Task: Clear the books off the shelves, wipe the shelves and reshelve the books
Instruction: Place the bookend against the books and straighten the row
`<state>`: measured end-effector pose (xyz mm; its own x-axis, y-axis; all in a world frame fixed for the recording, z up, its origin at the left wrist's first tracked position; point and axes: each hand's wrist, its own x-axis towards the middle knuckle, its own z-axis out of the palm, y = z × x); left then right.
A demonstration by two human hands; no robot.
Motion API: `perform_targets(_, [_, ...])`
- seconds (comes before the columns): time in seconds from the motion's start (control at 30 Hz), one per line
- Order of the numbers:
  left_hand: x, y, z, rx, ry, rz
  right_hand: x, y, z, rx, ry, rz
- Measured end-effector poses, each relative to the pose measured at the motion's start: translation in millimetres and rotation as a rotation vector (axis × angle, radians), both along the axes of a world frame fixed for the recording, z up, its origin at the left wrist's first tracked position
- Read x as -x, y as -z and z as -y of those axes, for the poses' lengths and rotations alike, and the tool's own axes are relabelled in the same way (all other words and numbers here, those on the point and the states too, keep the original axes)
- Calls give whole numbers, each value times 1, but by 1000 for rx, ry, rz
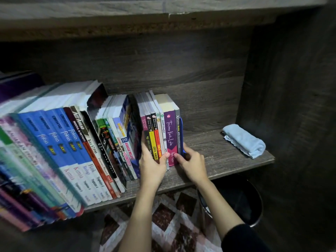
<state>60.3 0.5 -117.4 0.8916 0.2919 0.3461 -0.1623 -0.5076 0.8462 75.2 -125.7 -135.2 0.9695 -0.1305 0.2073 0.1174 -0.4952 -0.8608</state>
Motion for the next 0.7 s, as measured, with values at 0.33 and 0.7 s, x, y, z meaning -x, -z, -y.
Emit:
perform_targets(0.33, [0, 6, 1, 33, 22, -5, -2, 11, -8, 31, 119, 8])
perform_targets(0.7, [16, -2, 9, -85, -58, -1, 15, -26, -13, -290, -143, 94])
